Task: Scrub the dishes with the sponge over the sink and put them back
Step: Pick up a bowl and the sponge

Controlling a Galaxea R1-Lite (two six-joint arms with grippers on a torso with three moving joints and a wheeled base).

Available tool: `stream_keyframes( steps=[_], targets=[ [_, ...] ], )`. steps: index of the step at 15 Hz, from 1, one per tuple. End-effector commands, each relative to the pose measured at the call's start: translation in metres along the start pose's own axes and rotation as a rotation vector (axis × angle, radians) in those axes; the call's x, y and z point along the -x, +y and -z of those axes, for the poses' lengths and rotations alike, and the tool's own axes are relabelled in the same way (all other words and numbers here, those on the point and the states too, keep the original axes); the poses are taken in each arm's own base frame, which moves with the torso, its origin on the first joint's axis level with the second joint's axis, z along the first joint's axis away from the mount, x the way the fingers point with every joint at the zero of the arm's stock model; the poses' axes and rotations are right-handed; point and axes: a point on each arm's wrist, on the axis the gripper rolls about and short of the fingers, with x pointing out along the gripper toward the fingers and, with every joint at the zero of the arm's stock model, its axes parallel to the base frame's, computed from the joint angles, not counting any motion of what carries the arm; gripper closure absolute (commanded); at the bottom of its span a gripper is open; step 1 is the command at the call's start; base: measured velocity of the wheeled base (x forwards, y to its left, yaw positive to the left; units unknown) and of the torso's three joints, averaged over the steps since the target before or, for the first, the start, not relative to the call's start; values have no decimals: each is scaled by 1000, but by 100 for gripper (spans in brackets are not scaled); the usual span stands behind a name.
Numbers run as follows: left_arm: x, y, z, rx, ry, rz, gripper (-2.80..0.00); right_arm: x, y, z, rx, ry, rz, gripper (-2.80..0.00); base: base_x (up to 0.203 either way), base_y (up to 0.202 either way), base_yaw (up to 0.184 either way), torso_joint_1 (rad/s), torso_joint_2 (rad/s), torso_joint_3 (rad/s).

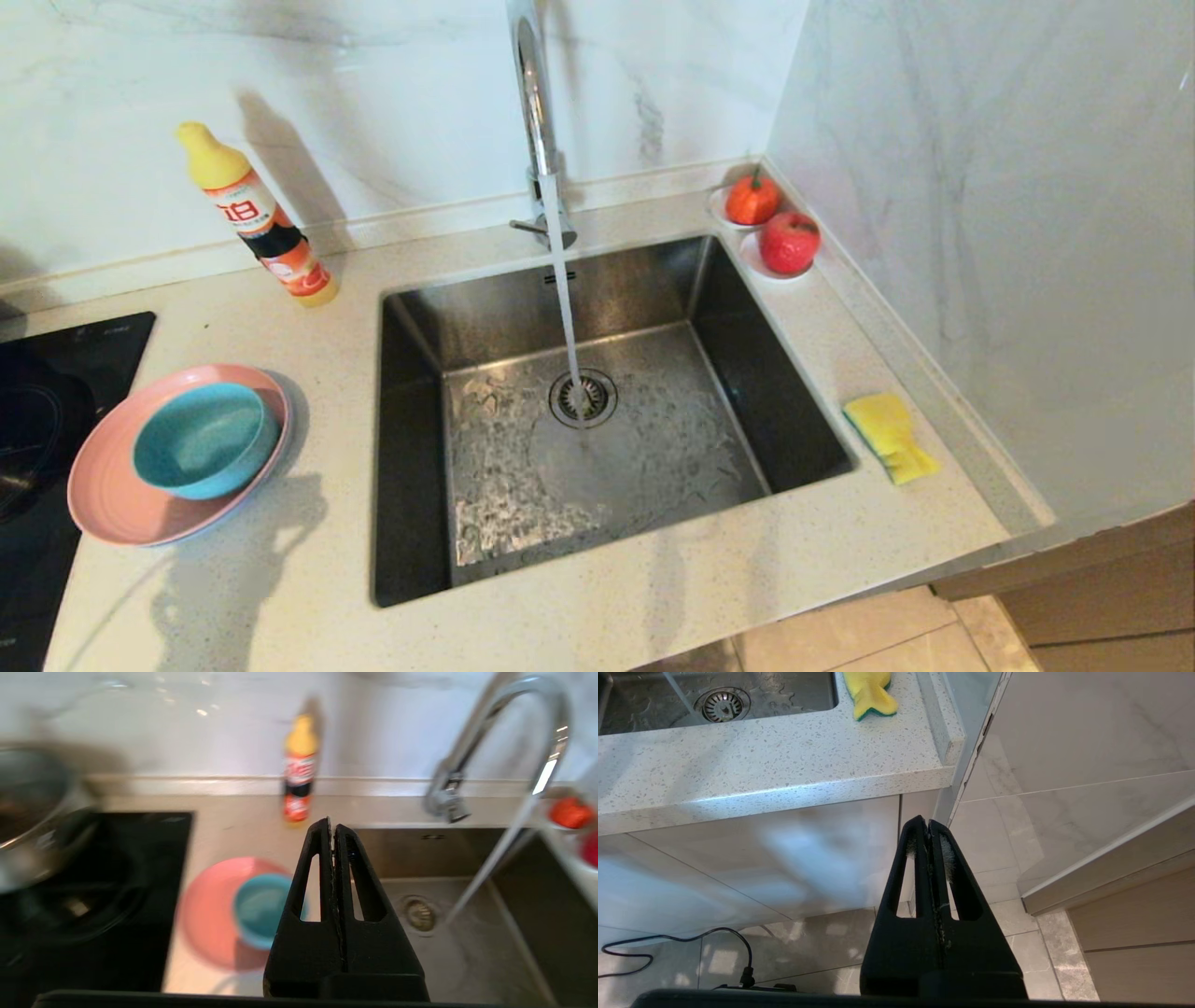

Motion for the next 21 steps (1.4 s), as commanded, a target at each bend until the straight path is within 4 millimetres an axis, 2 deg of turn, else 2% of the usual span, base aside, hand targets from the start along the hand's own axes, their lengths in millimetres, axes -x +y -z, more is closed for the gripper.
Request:
stream_keyframes(
  steps=[1,3,6,8,10,13,21],
  targets=[
    [41,10,37,-4,-36,-25,0,0,0,0,0,0,-1,0,0,0,0,0,0,0],
    [53,14,84,-34,24,-48,0,0,0,0,0,0,-1,0,0,0,0,0,0,0],
    [66,19,142,-81,84,-56,0,0,0,0,0,0,-1,0,0,0,0,0,0,0],
    [63,20,177,-105,165,-53,0,0,0,0,0,0,-1,0,0,0,0,0,0,0],
    [61,21,203,-117,231,-22,0,0,0,0,0,0,-1,0,0,0,0,0,0,0],
    [60,18,217,-100,261,137,0,0,0,0,0,-1,-1,0,0,0,0,0,0,0],
    [60,18,215,-53,253,130,0,0,0,0,-1,0,5,0,0,0,0,0,0,0]
  ],
)
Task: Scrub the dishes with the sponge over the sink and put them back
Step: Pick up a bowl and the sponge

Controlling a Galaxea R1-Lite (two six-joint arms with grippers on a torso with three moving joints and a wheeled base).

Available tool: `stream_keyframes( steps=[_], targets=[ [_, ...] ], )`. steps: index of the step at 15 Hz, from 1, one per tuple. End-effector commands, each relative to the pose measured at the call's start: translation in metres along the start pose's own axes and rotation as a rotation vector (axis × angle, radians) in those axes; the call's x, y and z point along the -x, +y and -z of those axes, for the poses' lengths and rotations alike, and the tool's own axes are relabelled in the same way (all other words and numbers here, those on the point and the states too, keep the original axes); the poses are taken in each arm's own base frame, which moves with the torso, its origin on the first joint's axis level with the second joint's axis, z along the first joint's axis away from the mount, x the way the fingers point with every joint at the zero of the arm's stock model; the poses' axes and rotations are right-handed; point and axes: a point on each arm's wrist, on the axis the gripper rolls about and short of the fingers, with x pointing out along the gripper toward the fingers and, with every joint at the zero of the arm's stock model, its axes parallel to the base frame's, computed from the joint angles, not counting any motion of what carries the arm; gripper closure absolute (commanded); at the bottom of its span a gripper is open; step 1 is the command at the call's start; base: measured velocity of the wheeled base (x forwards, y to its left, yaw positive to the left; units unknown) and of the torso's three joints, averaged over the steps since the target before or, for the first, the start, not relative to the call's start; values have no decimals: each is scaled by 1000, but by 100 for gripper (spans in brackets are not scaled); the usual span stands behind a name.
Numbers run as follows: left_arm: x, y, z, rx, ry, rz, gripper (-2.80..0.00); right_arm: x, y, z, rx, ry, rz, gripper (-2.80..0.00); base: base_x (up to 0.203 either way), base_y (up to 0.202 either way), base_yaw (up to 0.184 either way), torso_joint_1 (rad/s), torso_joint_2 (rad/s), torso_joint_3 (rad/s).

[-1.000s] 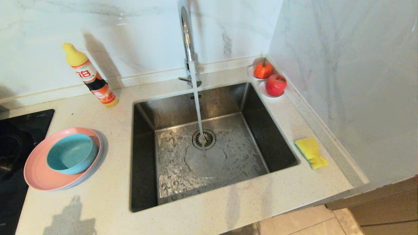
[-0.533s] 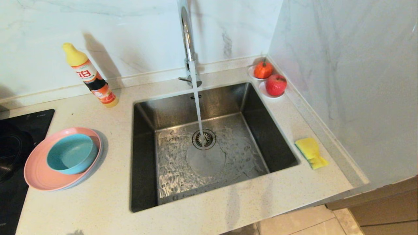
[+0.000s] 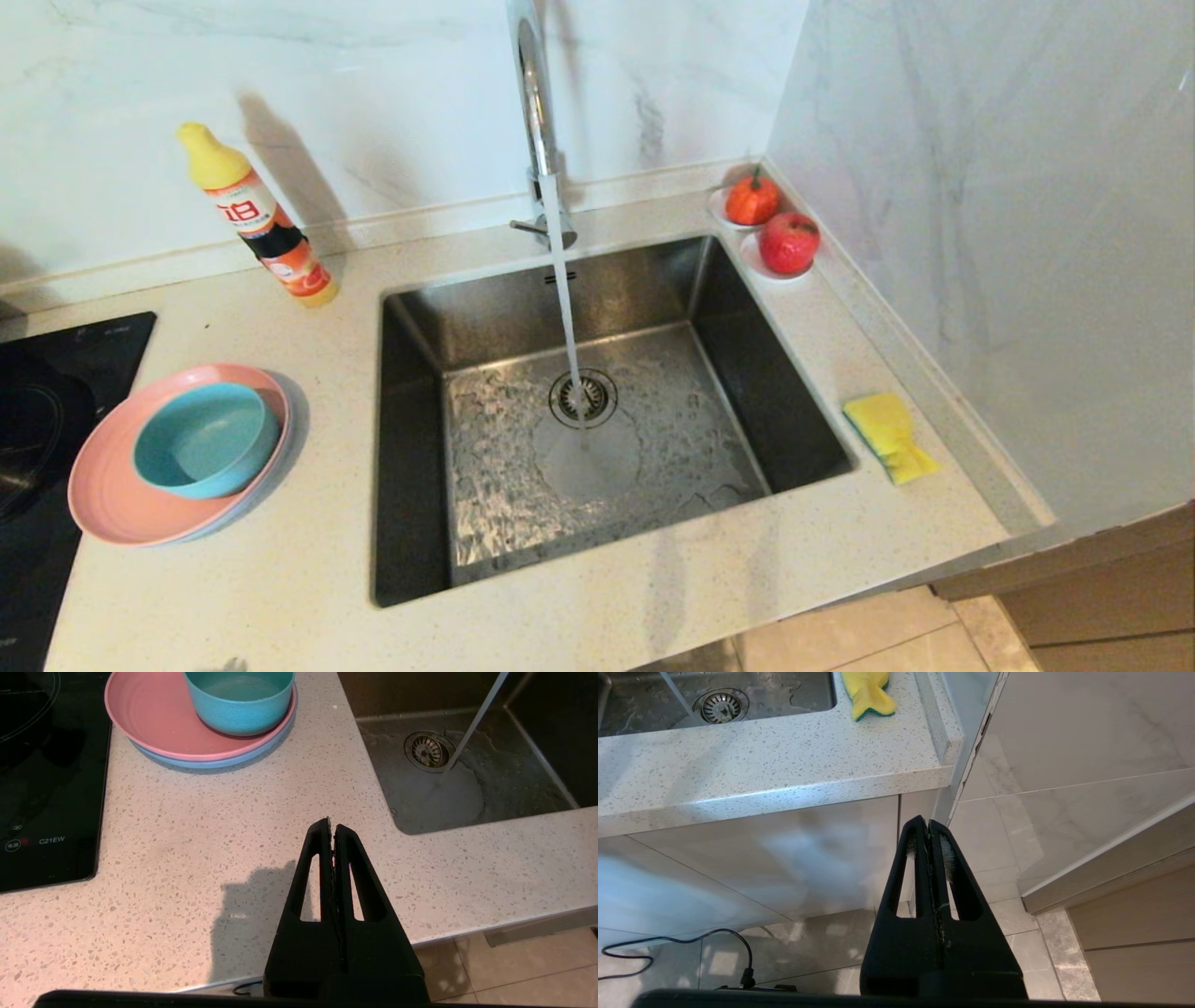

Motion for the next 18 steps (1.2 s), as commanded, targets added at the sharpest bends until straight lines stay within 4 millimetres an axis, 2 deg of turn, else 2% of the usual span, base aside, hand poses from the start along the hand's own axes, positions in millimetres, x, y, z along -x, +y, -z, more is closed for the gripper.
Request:
stream_keyframes(
  steps=[1,4,7,11,14,18],
  targets=[
    [-1,0,5,0,18,-1,0,0,0,0,3,1,0,0,0,0,0,0,0,0],
    [-1,0,5,0,18,-1,0,0,0,0,6,1,5,0,0,0,0,0,0,0],
    [-1,0,5,0,18,-1,0,1,0,-2,107,-2,-7,0,0,0,0,0,0,0],
    [-1,0,5,0,18,-1,0,22,0,-66,109,-147,-10,0,0,0,0,0,0,0],
    [-1,0,5,0,18,-1,0,29,2,-108,127,-163,-79,0,0,0,0,0,0,0],
    [-1,0,5,0,18,-1,0,18,4,-172,130,-85,-187,0,0,0,0,0,0,0]
  ],
)
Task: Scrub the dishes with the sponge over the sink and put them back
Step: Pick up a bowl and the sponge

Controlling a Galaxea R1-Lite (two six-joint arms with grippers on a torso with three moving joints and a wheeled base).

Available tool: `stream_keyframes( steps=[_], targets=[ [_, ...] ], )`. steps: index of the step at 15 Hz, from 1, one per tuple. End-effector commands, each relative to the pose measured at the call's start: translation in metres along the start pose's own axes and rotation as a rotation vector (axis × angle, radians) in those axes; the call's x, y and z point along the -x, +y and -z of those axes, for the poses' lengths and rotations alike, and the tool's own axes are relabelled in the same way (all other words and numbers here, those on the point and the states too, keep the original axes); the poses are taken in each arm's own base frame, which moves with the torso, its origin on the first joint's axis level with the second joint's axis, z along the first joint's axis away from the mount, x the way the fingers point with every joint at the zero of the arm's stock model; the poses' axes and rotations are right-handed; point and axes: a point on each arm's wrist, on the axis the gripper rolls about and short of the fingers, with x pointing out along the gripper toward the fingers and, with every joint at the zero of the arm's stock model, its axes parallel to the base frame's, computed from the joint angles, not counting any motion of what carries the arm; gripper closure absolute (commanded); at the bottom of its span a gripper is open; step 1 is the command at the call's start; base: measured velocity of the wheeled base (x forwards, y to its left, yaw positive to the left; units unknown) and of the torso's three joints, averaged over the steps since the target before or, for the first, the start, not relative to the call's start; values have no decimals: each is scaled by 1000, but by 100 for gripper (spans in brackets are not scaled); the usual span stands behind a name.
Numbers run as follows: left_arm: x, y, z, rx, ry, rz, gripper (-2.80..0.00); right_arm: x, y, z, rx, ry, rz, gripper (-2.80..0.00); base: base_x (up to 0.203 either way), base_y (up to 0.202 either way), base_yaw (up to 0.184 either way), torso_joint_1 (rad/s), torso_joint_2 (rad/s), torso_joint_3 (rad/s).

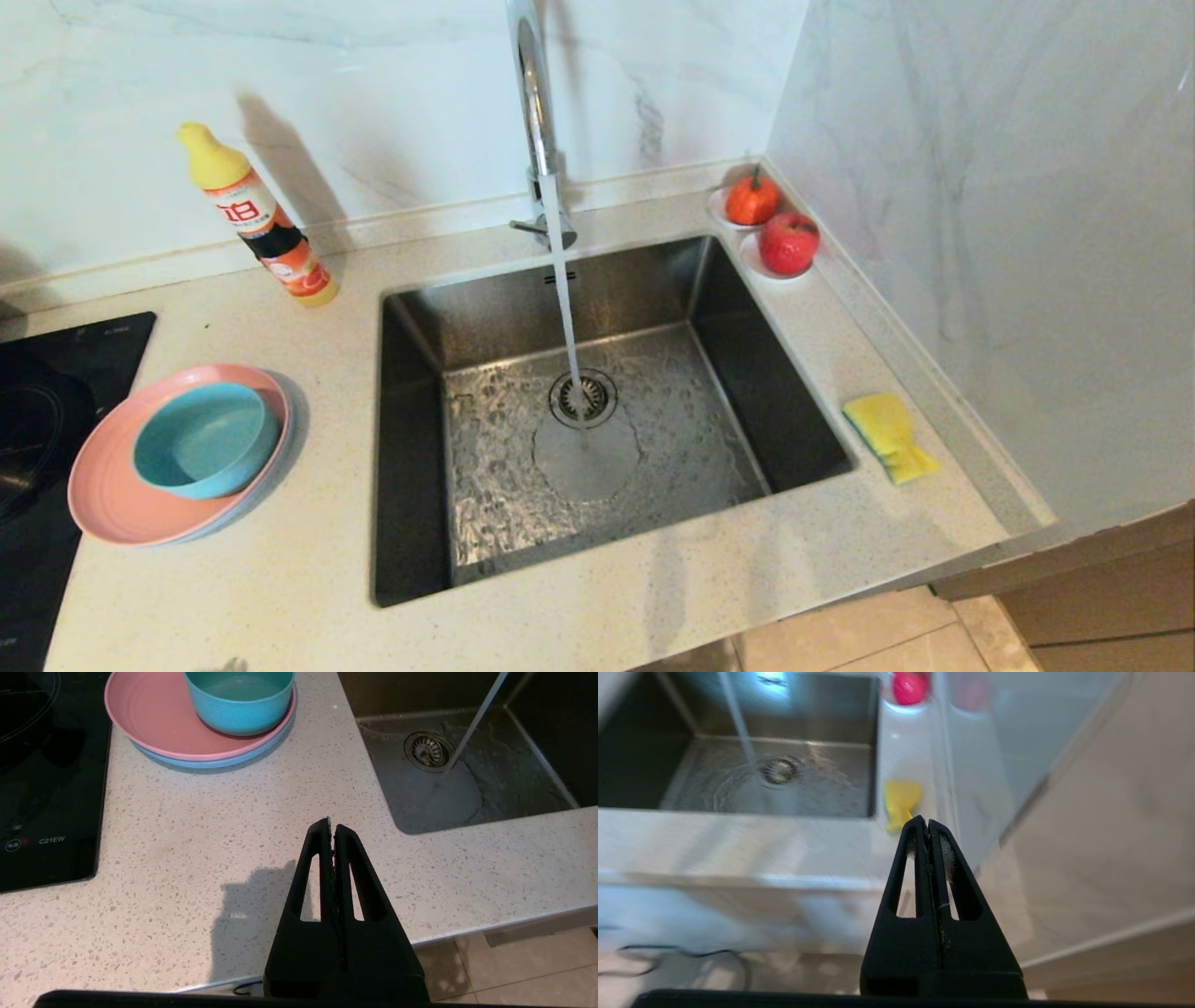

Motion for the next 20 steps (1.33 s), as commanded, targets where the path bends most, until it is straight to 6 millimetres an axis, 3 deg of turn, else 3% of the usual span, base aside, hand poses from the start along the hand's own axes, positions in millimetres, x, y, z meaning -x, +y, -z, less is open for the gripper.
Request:
stream_keyframes(
  steps=[1,3,6,7,13,19,20],
  targets=[
    [-1,0,5,0,17,-1,0,-29,-8,-36,-24,119,-73,0,0,0,0,0,0,0],
    [-1,0,5,0,17,-1,0,-50,-13,-50,-51,230,-119,0,0,0,0,0,0,0],
    [-1,0,5,0,17,-1,0,-83,-19,-55,-70,345,-144,0,0,0,0,0,0,0],
    [-1,0,5,0,17,-1,0,-105,-22,-54,-82,411,-153,0,0,0,0,0,0,0],
    [-1,0,5,0,17,-1,0,-199,-28,-19,-87,709,-169,0,0,0,0,0,0,0],
    [-1,0,5,0,17,-1,0,-238,-18,22,-86,901,-189,0,0,0,0,0,0,0],
    [-1,0,5,0,17,-1,0,-244,-18,29,-93,928,-190,-280,0,0,0,0,0,0]
  ],
)
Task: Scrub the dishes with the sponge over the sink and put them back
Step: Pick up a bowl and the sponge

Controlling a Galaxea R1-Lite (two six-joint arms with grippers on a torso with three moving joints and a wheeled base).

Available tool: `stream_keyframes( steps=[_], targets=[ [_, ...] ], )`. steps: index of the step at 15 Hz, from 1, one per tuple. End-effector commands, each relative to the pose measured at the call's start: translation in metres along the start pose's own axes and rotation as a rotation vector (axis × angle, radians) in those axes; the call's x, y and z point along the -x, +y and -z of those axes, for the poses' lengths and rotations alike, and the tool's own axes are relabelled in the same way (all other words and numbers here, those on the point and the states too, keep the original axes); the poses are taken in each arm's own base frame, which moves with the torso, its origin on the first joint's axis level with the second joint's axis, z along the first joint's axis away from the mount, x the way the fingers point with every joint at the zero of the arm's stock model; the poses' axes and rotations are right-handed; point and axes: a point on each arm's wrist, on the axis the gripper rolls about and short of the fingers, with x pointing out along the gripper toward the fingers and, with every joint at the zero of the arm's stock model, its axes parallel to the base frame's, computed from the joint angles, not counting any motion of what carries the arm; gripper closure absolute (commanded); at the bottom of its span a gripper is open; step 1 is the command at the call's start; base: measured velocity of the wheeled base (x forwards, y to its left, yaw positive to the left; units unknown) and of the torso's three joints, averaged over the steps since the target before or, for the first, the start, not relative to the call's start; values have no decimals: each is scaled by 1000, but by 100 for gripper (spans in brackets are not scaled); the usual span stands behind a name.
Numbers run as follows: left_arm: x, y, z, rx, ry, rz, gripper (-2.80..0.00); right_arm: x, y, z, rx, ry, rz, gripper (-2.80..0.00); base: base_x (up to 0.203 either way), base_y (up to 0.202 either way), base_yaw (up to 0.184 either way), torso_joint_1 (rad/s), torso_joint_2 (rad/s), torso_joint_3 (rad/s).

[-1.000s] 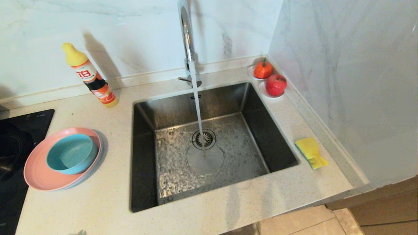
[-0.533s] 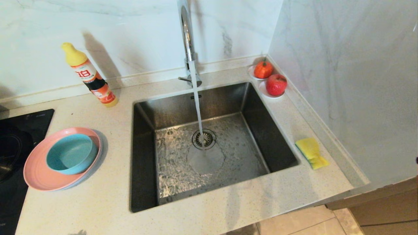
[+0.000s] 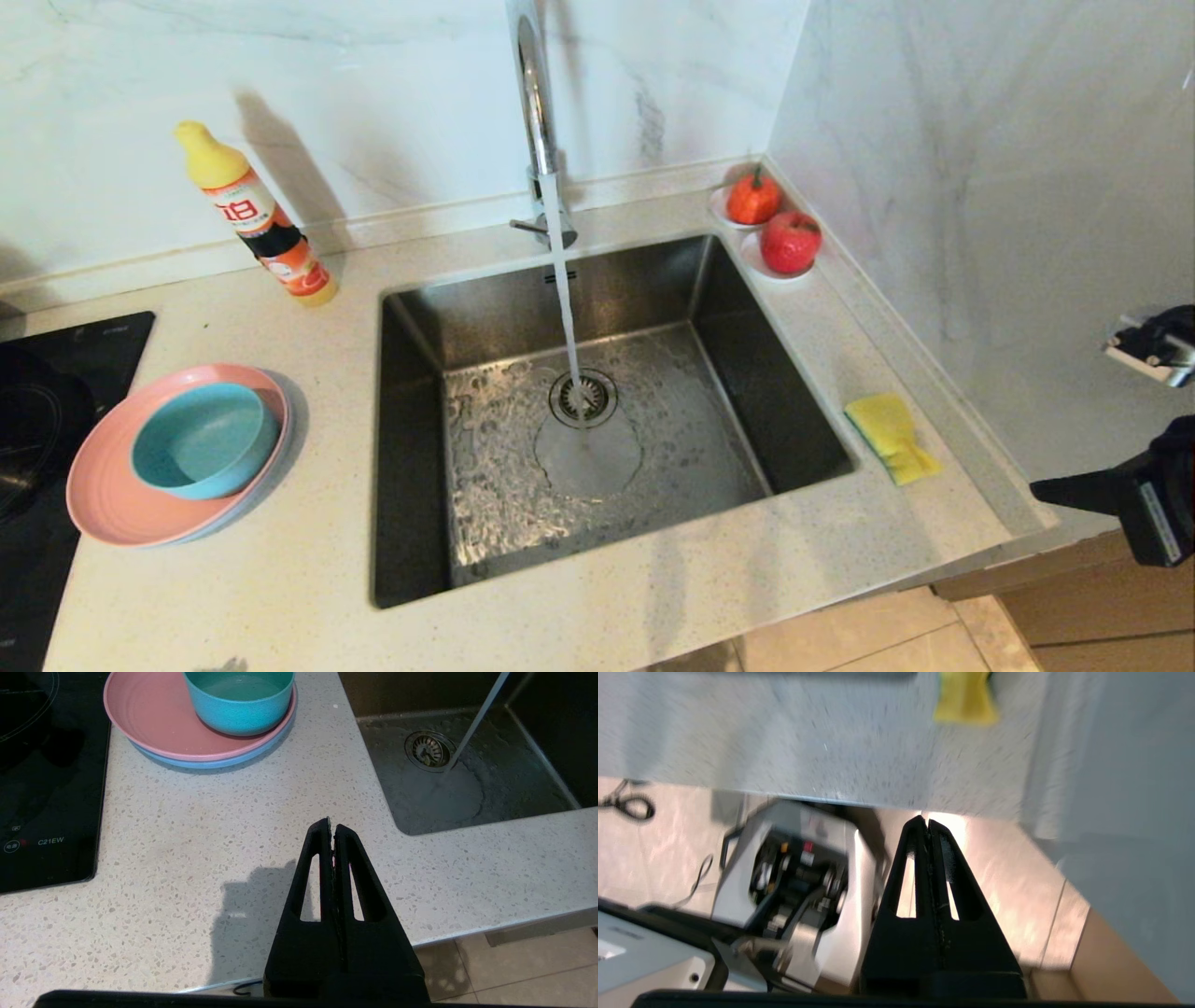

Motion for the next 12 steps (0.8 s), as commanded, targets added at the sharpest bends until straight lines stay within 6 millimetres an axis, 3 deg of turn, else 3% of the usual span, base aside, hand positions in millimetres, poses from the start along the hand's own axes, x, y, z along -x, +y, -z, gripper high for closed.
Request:
stream_keyframes(
  steps=[1,12],
  targets=[
    [-1,0,5,0,16,-1,0,-31,-4,0,-18,91,-14,-280,0,0,0,0,0,0],
    [-1,0,5,0,16,-1,0,-88,-4,0,1,176,-19,-280,0,0,0,0,0,0]
  ],
)
